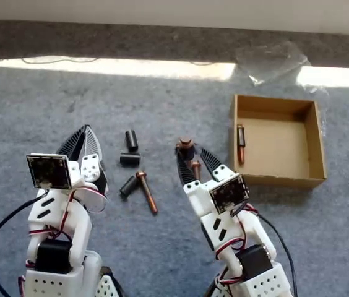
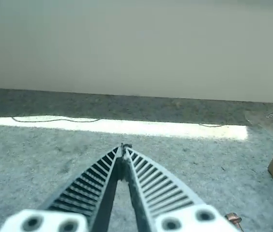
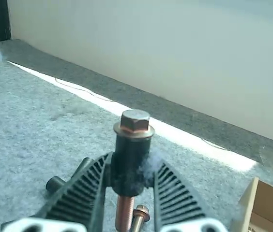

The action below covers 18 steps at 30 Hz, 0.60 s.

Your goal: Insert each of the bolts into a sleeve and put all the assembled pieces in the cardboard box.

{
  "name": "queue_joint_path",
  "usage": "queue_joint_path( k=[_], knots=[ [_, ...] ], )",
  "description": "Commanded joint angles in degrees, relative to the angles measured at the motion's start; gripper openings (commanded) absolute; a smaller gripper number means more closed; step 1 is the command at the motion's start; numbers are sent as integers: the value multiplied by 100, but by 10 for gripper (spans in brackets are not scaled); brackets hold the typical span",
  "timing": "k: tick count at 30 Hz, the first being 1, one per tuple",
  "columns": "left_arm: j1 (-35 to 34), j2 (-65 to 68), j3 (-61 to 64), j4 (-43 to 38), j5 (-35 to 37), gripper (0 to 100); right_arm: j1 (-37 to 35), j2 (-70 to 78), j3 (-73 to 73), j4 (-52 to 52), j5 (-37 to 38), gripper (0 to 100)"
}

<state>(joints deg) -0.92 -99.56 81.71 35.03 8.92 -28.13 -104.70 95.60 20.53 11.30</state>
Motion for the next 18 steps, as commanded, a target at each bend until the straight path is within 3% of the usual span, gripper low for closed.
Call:
queue_joint_path(
  k=[1,11,18],
  knots=[
    [-242,-40,40,9,-26,6,400,-66,646,207,62,5],
    [-479,-40,356,26,-26,6,1218,-66,-497,1182,53,5],
    [-479,-48,119,668,-35,6,1516,-66,-1481,2141,44,5]
  ],
)
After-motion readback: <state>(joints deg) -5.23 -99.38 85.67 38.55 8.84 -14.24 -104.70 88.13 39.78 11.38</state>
